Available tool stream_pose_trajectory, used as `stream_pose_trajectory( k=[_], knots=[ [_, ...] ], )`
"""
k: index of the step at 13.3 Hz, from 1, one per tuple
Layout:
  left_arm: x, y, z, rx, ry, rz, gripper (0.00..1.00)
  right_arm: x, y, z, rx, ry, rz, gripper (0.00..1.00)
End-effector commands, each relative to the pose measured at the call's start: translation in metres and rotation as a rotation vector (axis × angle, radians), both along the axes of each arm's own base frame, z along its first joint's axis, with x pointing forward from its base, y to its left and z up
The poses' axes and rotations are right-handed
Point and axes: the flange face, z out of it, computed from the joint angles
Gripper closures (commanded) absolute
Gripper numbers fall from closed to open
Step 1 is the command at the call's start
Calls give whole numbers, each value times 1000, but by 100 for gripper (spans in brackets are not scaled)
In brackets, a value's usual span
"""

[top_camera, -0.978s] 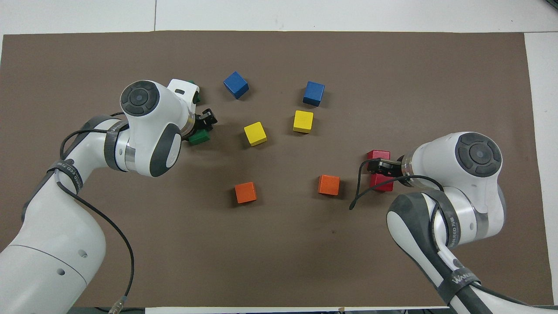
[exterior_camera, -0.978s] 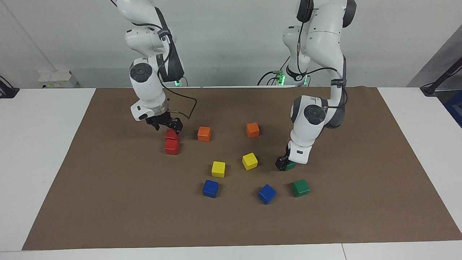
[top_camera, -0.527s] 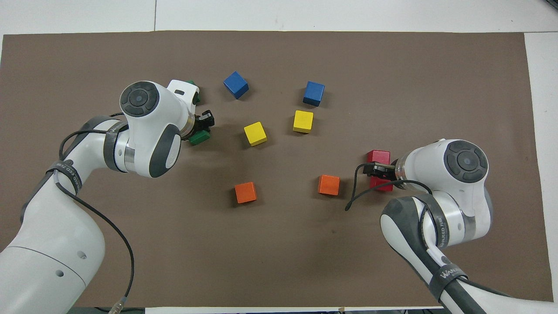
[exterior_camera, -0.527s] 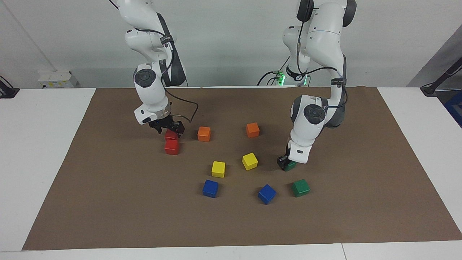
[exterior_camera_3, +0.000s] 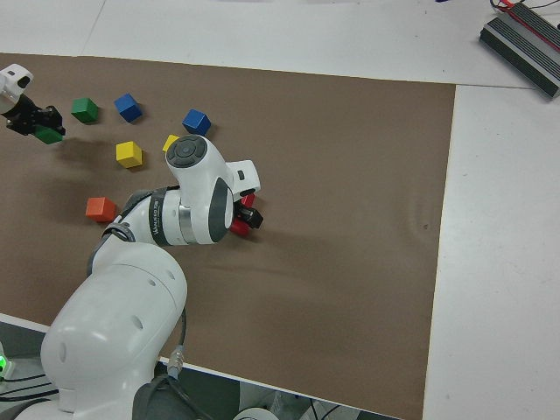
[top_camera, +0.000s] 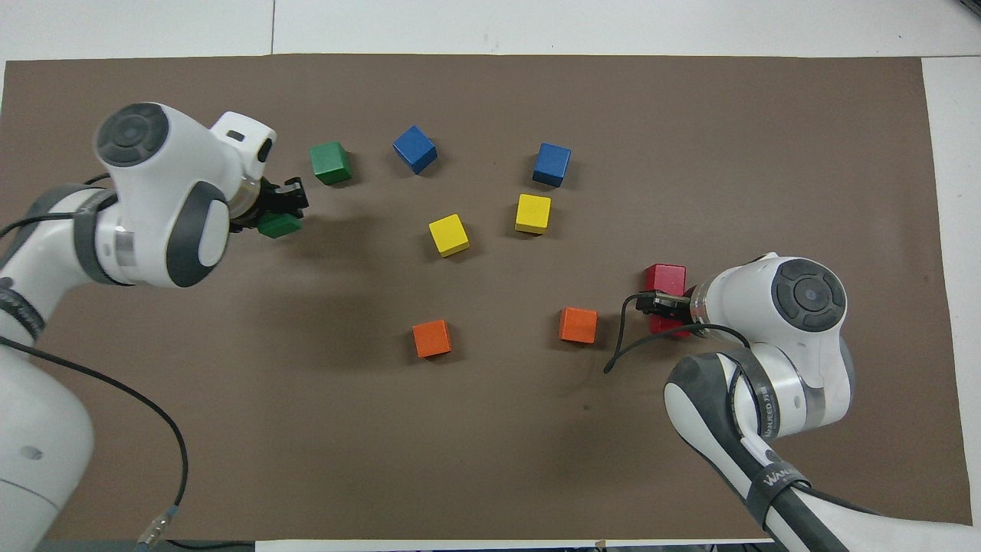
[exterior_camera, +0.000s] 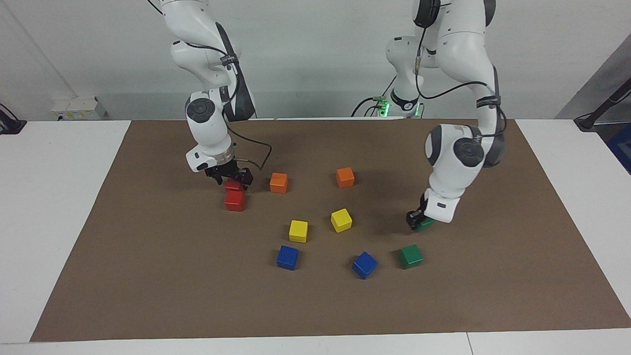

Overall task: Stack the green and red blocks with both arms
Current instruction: 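Carry the green cube outward with the left gripper while the right gripper follows, then lower the green cube and open the left gripper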

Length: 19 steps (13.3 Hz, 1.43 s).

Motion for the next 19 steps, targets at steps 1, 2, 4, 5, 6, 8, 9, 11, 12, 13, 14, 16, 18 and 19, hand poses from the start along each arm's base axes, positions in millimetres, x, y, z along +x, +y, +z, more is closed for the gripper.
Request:
stream_pose_trajectory(
  k=[1, 2, 4, 5, 6, 8, 9, 11, 12, 13, 14, 16, 18, 19],
  knots=[
    [-5, 80, 9, 10, 10, -98, 100, -6, 10, -4, 12, -6, -4, 15],
    [-8, 107, 5, 10, 11, -129, 100, -7, 11, -4, 11, -2, -3, 35],
    [-16, 145, -7, 14, -7, -185, 100, -8, 11, -4, 9, 8, 13, 92],
    [-22, 162, -20, 18, -23, -186, 100, -8, 13, -1, 10, 7, 20, 100],
    [-25, 167, -28, 23, -41, -201, 100, -7, 12, 4, 8, 20, 27, 100],
    [-26, 174, -32, 25, -44, -218, 100, 2, -9, 42, 7, 72, 82, 100],
    [-25, 176, -33, 28, -56, -221, 100, 10, -39, 70, 15, 90, 126, 100],
    [-30, 186, -45, 39, -90, -221, 100, 20, -113, 112, 43, 101, 265, 100],
    [-33, 187, -53, 46, -110, -224, 100, 24, -143, 119, 51, 90, 318, 100],
    [-33, 188, -59, 48, -116, -222, 100, 27, -167, 122, 39, 70, 364, 100],
    [-33, 188, -59, 48, -115, -222, 100, 30, -177, 122, 27, 38, 391, 100],
    [-33, 186, -59, 48, -115, -225, 1, 41, -196, 114, -15, 7, 400, 100],
    [-28, 186, -49, 42, -96, -230, 0, 55, -224, 90, -34, -15, 420, 100],
    [-20, 184, -30, 34, -66, -238, 0, 58, -229, 82, -39, -27, 427, 100]
  ],
)
